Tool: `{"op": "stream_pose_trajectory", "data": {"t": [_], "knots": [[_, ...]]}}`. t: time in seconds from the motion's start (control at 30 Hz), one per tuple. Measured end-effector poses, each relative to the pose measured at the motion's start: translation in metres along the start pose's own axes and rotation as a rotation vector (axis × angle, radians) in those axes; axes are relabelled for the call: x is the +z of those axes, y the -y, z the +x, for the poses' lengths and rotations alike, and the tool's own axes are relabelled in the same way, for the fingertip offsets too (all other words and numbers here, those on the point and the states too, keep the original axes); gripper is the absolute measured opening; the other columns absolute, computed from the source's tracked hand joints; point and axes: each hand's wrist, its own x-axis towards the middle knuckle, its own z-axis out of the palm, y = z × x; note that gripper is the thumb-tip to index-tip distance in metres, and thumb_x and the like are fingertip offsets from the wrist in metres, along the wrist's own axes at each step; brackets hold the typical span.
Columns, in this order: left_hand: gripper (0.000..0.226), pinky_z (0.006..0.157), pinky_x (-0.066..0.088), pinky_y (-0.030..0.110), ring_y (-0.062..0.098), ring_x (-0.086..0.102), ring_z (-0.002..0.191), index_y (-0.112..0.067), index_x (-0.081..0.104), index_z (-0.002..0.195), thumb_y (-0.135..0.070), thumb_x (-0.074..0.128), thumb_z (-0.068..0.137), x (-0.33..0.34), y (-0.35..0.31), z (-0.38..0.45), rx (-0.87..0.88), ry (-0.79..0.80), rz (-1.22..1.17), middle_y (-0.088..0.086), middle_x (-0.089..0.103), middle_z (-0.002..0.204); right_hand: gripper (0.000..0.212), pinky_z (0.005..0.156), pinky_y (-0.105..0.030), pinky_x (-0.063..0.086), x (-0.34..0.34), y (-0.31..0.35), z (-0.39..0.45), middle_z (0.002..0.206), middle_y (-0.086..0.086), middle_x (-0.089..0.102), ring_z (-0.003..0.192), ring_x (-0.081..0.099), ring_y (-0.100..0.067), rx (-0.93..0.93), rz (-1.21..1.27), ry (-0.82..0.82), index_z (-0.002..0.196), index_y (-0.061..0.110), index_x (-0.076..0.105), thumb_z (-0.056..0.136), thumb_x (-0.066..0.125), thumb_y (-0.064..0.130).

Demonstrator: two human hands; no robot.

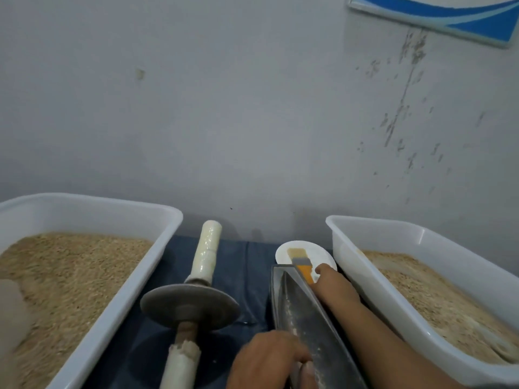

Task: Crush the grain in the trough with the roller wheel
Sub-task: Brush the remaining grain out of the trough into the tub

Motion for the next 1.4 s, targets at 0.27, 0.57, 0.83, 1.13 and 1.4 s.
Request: {"op": "stream_pose_trajectory", "data": {"t": [0.27,0.57,0.83,1.13,1.4], "knots": [[0.006,0.066,0.044,0.021,-0.001,0.055,0.073,-0.035,0.053,0.077,-0.033,0.056,0.081,-0.006,-0.003,-0.017,-0.143,0.04,-0.6,-0.019,0.053,0.074,0.031,0.08,-0.027,0.039,-0.043,-0.004,-0.076,0.123,0.004,0.066,0.1,0.057,-0.012,-0.311,0.204,-0.535,0.127,0.028,0.064,0.099,0.052,0.034],[0.015,0.071,0.048,0.031,0.009,0.058,0.083,-0.033,0.057,0.077,-0.044,0.048,0.081,-0.025,-0.01,-0.021,-0.294,0.161,-0.777,-0.013,0.06,0.08,0.019,0.059,-0.026,0.04,-0.045,0.004,-0.163,0.076,0.007,0.059,0.067,0.053,-0.01,-0.403,-0.341,-0.387,0.08,0.028,0.059,0.096,0.05,0.028],[0.009,0.071,0.045,0.029,0.005,0.059,0.079,-0.036,0.059,0.081,-0.028,0.059,0.085,-0.021,-0.007,-0.022,-0.415,0.17,-0.787,-0.013,0.063,0.078,0.017,0.06,-0.026,0.04,-0.057,0.034,-0.172,0.077,-0.003,0.052,0.07,0.05,-0.022,-0.408,-0.496,-0.113,0.082,0.017,0.054,0.097,0.049,0.022],[0.022,0.061,0.043,0.027,0.004,0.059,0.063,-0.033,0.061,0.076,-0.013,0.062,0.086,-0.017,-0.004,-0.016,-0.515,0.139,-0.847,-0.01,0.064,0.069,0.012,0.063,-0.026,0.036,-0.093,0.046,-0.185,0.081,-0.006,0.055,0.073,0.048,-0.021,-0.374,-0.519,-0.24,0.086,0.009,0.061,0.093,0.051,0.01],[0.022,0.056,0.044,0.011,0.002,0.061,0.065,-0.036,0.061,0.074,-0.018,0.061,0.086,-0.018,-0.004,-0.012,-0.546,0.163,-0.864,-0.012,0.065,0.07,0.025,0.062,-0.029,0.045,-0.081,0.053,-0.178,0.101,-0.008,0.066,0.089,0.062,-0.024,-0.376,-0.35,-0.065,0.113,0.012,0.064,0.089,0.055,0.015]]}}
